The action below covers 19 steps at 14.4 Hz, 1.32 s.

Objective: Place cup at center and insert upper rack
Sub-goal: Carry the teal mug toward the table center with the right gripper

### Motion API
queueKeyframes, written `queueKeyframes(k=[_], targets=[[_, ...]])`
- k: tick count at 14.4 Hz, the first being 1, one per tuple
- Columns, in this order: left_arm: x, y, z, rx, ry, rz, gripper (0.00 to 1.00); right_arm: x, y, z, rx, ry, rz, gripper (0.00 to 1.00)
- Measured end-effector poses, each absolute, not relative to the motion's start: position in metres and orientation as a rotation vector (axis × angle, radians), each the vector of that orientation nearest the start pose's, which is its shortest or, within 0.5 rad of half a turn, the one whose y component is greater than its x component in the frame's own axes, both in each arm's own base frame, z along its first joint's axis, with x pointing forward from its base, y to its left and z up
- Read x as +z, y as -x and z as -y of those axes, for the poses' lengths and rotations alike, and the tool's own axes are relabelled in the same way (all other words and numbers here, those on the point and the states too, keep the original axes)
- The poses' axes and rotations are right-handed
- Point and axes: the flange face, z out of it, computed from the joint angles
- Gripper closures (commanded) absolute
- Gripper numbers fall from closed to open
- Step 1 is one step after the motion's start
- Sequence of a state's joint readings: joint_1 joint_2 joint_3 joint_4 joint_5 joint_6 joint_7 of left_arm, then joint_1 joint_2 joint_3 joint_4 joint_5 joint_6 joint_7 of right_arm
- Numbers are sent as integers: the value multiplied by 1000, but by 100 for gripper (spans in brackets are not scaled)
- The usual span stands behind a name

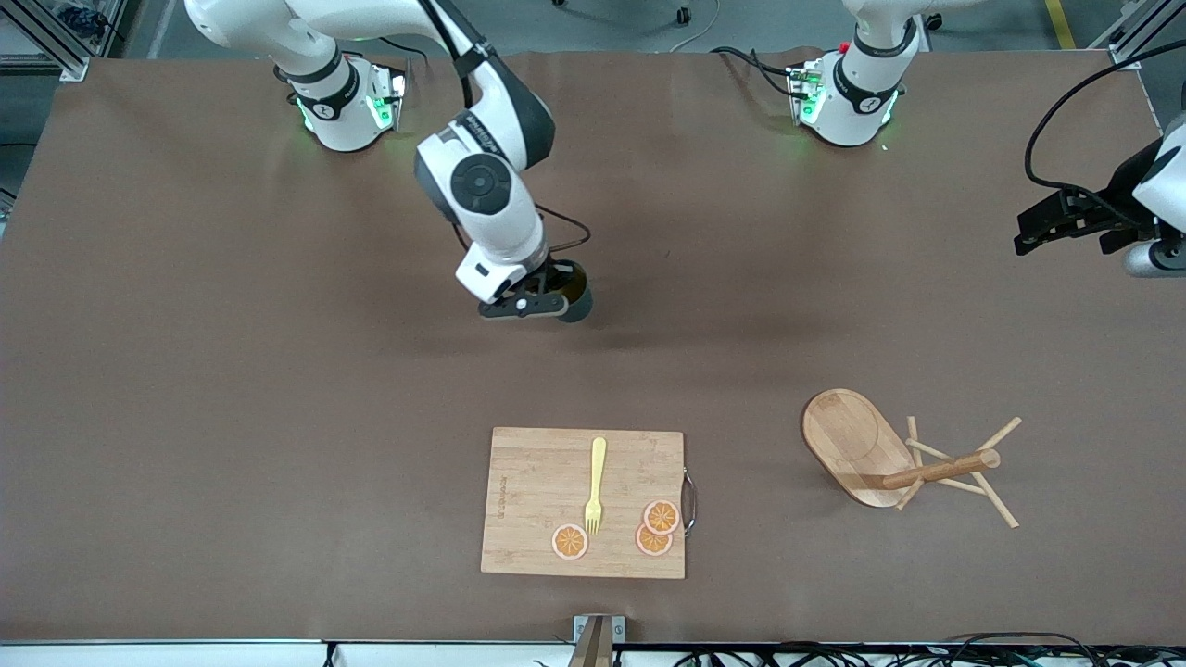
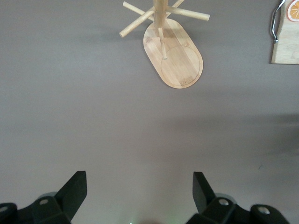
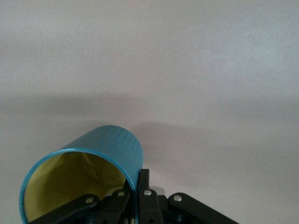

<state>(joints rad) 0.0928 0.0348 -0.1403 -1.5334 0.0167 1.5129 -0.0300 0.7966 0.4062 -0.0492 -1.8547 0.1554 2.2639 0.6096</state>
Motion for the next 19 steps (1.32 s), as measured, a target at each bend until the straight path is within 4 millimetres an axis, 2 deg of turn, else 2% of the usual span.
queueKeyframes(k=[4,6,9,12,14,15,17,19], targets=[[611,-562,25,104,3127,-33,0,284,-444,-470,78,3101,146,99],[609,-563,28,109,3127,-41,0,272,-440,-489,62,3113,211,99],[605,-566,34,116,3127,-58,0,249,-446,-515,16,3131,296,98],[598,-569,38,129,3128,-71,0,242,-454,-522,0,3127,337,96],[592,-572,47,134,3129,-96,0,244,-455,-523,-4,3124,345,88],[591,-573,56,132,3128,-122,0,243,-455,-523,-3,3125,348,71],[590,-571,87,122,3125,-144,0,240,-455,-523,2,3128,352,2],[590,-565,122,116,3122,-84,0,240,-455,-523,1,3128,352,0]])
